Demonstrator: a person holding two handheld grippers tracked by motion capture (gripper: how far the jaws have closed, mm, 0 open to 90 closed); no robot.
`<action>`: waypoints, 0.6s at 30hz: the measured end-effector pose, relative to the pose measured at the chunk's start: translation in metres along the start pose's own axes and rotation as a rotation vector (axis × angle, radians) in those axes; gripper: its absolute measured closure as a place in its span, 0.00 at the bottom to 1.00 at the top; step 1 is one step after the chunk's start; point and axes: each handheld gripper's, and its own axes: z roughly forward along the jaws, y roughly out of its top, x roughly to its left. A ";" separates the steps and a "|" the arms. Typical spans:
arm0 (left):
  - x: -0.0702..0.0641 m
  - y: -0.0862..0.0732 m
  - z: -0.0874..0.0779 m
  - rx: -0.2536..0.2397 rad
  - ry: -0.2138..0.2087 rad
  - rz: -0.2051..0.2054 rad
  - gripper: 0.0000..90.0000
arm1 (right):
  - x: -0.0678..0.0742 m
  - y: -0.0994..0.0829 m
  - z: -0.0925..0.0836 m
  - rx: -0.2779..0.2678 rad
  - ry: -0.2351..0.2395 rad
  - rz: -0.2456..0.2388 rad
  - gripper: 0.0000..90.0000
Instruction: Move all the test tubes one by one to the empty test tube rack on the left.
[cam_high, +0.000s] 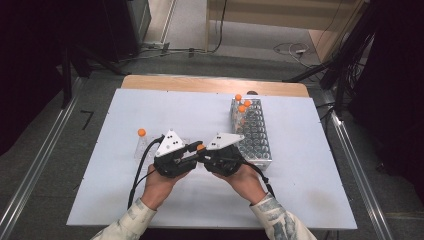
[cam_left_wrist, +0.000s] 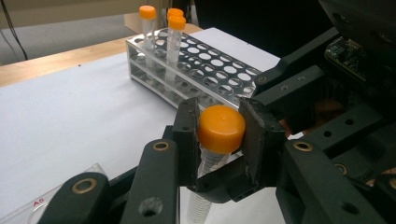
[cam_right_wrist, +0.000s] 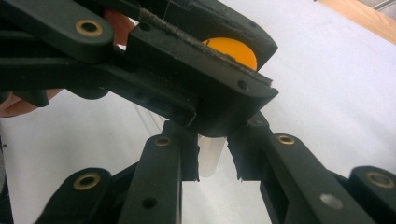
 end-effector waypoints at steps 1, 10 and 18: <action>0.000 0.000 0.000 0.002 0.000 0.000 0.78 | 0.000 0.000 0.000 0.000 0.000 0.000 0.80; 0.000 0.005 -0.006 -0.017 -0.004 -0.012 0.79 | -0.001 0.001 -0.003 -0.013 0.032 0.013 0.63; 0.004 0.011 -0.013 -0.042 -0.004 -0.033 0.79 | -0.006 0.002 -0.006 -0.003 0.039 0.042 0.29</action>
